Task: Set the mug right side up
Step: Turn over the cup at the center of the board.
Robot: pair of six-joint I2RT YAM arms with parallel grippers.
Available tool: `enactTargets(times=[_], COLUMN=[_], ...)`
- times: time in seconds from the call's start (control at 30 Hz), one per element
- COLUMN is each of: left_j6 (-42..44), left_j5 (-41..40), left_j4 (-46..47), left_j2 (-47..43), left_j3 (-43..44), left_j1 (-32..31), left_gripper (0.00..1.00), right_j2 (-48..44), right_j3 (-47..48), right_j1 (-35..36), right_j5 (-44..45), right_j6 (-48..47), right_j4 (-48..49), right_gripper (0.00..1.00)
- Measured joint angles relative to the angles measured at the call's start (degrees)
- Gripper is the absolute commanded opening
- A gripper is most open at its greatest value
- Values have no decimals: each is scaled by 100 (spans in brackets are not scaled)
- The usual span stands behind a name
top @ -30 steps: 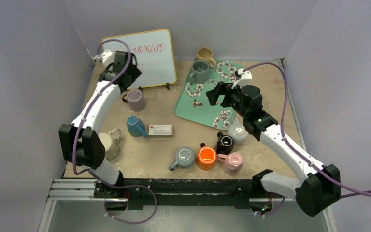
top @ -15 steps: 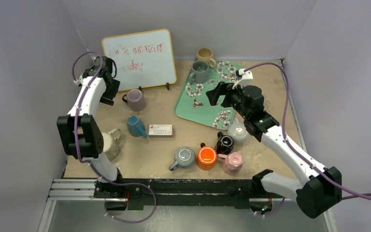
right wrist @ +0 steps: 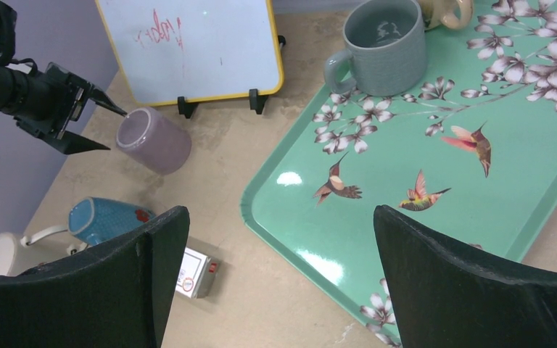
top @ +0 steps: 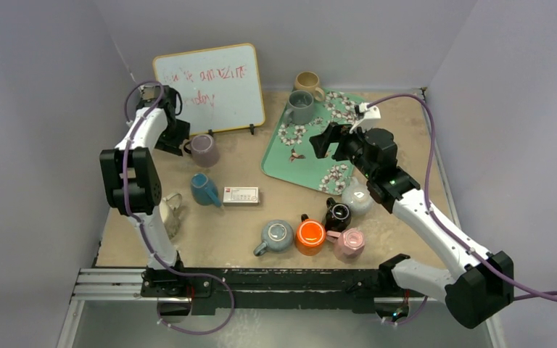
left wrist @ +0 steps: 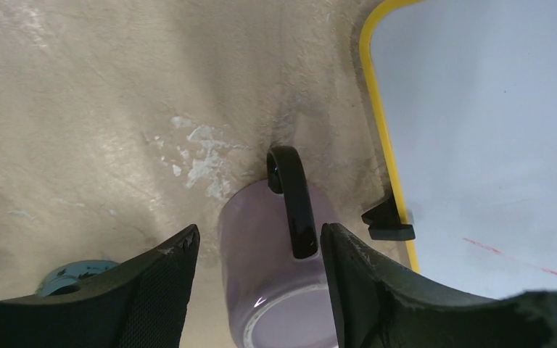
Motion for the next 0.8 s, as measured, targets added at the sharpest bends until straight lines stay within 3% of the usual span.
enactTargets(times=[0.5, 0.8], left_j6=[0, 9], left_j5=[319, 428], left_j4=[219, 361], left_j2=[326, 518], left_j3=[146, 133], left_j1=[0, 0], left_gripper=[53, 41], right_j2=[0, -4], right_j3=[0, 0], right_j1=[0, 0], right_j5=[0, 0], right_j6=[-11, -20], right_j4=[4, 4], right_gripper=[99, 99])
